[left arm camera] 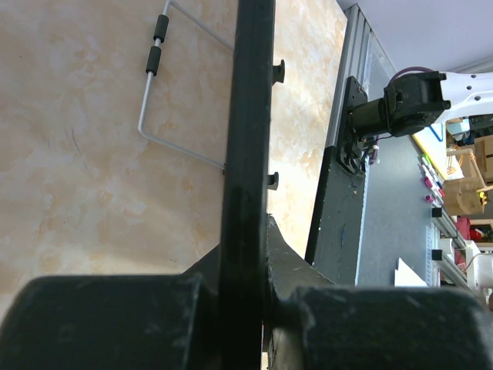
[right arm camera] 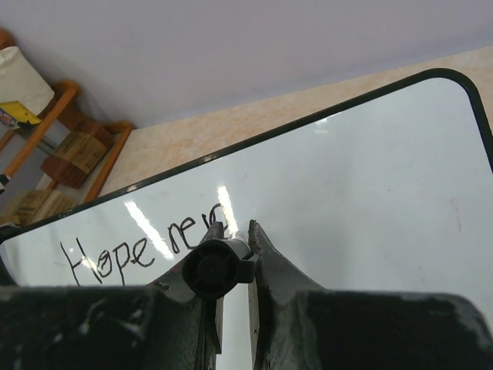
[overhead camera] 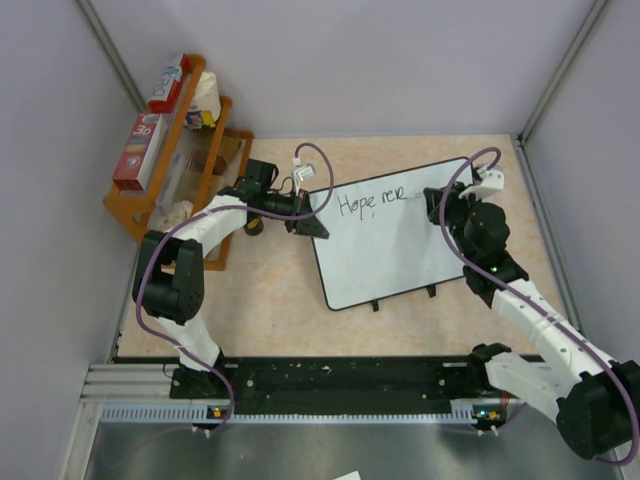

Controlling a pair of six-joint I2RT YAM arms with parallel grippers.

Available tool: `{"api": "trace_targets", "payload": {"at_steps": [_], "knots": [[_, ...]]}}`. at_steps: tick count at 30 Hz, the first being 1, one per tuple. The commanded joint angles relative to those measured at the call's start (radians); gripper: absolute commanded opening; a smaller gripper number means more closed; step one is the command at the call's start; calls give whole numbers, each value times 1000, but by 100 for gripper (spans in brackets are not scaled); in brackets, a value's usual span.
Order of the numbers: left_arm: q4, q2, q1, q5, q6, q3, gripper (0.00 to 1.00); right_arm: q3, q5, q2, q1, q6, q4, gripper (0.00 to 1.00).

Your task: Write a sentence on the whiteboard

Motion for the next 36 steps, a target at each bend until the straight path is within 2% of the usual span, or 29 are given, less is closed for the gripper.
{"api": "trace_targets", "payload": {"at_steps": [1, 6, 13, 26, 36], "knots": [[-35, 29, -36, -268, 179, -19, 0, 9, 25, -10, -19, -16, 3, 0], [-36, 30, -36, -272, 180, -19, 0, 22, -34, -31, -19, -12, 51, 0], [-41, 32, -36, -275, 182, -13, 0, 25, -19, -61, -19, -18, 92, 0], [-50, 35, -36, -275, 189, -10, 0, 62, 15, 25, -20, -21, 92, 0], [-52, 36, -37, -279, 194, -13, 0, 59, 24, 16, -20, -18, 114, 0]]}}
